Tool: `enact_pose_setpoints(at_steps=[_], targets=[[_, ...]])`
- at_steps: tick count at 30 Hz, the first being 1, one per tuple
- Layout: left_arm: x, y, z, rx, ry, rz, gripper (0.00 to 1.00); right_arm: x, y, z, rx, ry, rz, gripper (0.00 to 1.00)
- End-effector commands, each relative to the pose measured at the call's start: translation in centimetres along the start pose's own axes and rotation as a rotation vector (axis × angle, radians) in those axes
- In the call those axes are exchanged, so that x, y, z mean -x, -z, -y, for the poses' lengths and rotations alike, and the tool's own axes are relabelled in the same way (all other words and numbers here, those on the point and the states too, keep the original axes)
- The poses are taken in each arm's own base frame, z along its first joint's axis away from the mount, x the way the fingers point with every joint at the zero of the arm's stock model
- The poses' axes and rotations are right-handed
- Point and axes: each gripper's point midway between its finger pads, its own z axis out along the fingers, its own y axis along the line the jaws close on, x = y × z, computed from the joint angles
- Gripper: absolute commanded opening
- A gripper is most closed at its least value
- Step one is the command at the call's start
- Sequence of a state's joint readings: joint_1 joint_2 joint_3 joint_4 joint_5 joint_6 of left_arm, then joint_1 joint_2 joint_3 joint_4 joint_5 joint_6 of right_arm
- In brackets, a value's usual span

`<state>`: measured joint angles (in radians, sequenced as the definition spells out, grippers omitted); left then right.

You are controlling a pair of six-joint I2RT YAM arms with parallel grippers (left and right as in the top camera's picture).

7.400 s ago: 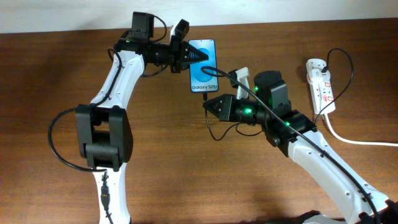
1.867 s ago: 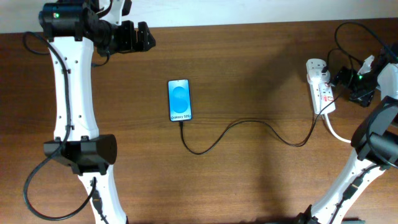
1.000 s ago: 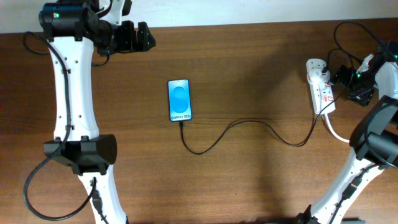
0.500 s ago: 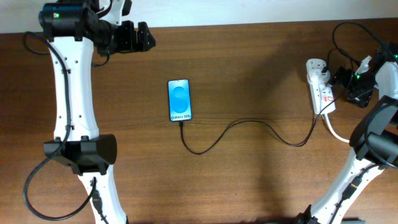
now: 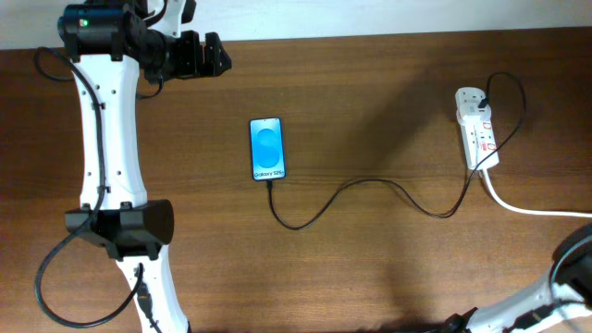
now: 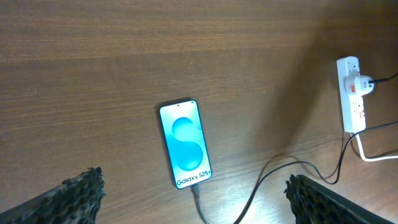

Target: Plug charger to phone and switch on socket

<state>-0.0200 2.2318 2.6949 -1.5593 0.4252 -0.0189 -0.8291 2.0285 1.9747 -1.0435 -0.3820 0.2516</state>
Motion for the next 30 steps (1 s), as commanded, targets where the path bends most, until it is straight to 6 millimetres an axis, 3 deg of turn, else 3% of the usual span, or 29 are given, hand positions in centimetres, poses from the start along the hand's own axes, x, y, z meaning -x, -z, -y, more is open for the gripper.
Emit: enact_pose_setpoints(at_steps=[1, 2, 5, 8, 10, 13, 15, 22, 30], targets=[[0.3, 0.8, 0.2, 0.004, -0.021, 0.021, 0.99, 0.5, 8.5, -6.8, 0.138, 0.203, 0.159, 0.98], [0.3, 0.8, 0.2, 0.004, -0.021, 0.021, 0.99, -0.5, 12.0, -9.5, 0.167, 0.294, 0.217, 0.98], [0.3, 0.8, 0.3, 0.004, -0.021, 0.021, 0.99, -4.1, 17.2, -15.3, 0.243, 0.490, 0.291, 0.98], [0.3, 0.8, 0.2, 0.004, -0.021, 0.021, 0.99, -9.9, 20.5, -20.7, 0.345, 0.684, 0.284, 0.98], [0.3, 0.8, 0.2, 0.004, -0.021, 0.021, 0.99, -14.4, 21.4, -22.8, 0.400, 0.808, 0.218, 0.98], [0.3, 0.8, 0.2, 0.004, -0.021, 0.021, 0.99, -19.2, 22.4, -23.6, 0.440, 0.912, 0.130, 0.98], [0.3, 0.8, 0.2, 0.004, -0.021, 0.021, 0.99, -21.8, 24.1, -23.8, 0.475, 0.971, 0.112, 0.98], [0.3, 0.8, 0.2, 0.004, -0.021, 0.021, 0.99, -23.7, 24.5, -22.4, 0.474, 0.938, 0.021, 0.98], [0.3, 0.8, 0.2, 0.004, -0.021, 0.021, 0.99, -23.6, 23.7, -22.5, 0.467, 0.934, 0.003, 0.99]])
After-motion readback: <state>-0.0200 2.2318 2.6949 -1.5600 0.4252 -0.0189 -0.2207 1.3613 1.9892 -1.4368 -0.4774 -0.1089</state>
